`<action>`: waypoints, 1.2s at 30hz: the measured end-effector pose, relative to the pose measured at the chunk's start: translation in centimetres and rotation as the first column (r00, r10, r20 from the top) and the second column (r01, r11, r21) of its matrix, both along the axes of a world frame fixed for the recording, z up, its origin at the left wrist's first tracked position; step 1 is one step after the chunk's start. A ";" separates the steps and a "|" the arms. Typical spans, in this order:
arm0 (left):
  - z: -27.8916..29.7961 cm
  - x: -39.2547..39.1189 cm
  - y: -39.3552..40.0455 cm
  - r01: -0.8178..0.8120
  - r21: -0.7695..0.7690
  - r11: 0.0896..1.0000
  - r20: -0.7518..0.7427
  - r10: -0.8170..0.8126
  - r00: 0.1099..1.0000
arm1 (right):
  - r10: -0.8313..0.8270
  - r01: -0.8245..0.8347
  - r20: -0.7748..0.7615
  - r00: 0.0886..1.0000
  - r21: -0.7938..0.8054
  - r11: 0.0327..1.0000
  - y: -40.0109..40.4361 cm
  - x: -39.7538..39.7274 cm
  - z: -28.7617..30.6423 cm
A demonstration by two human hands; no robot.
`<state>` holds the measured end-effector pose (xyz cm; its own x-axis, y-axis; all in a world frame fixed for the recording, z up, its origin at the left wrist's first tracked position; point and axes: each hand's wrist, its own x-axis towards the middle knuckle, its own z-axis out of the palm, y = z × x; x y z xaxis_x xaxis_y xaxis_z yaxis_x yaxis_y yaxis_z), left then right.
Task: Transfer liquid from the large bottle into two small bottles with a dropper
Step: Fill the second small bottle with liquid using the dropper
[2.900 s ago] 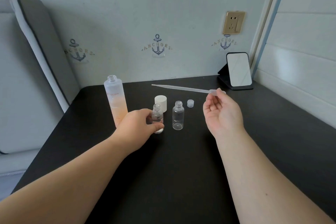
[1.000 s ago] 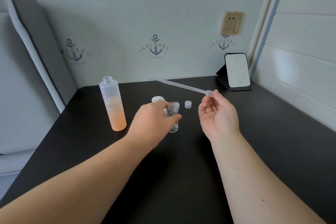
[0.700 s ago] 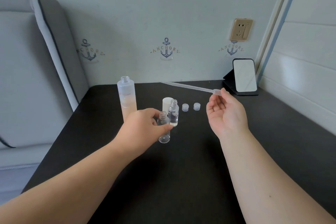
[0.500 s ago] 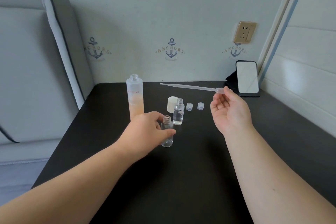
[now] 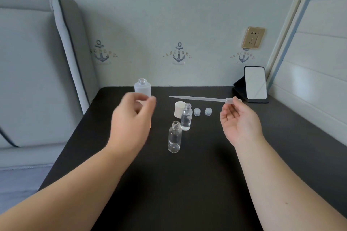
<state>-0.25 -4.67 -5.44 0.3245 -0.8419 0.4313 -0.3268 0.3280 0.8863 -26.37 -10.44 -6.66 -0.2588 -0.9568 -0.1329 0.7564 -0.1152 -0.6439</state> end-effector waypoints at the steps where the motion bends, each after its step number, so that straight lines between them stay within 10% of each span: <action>1: 0.2 0.2 -0.5 -0.082 -0.022 0.996 -0.066 0.080 0.995 | 0.005 -0.005 0.004 1.000 -0.007 1.000 -0.1 0.0 0.0; 5: -0.6 0.7 -3.0 -0.131 0.064 0.989 -0.182 0.140 0.973 | 0.019 -0.018 0.013 1.000 -0.032 0.999 -0.1 0.1 -0.1; 15: -3.7 0.9 -5.3 -0.094 0.231 0.968 0.138 0.063 0.988 | 0.034 -0.033 0.011 0.999 -0.104 0.994 0.3 -0.2 -1.1; 36: -4.3 1.1 -4.2 0.058 0.070 0.996 0.285 -0.076 0.956 | -0.082 0.058 -0.105 0.991 -0.210 0.976 1.2 -0.6 -0.3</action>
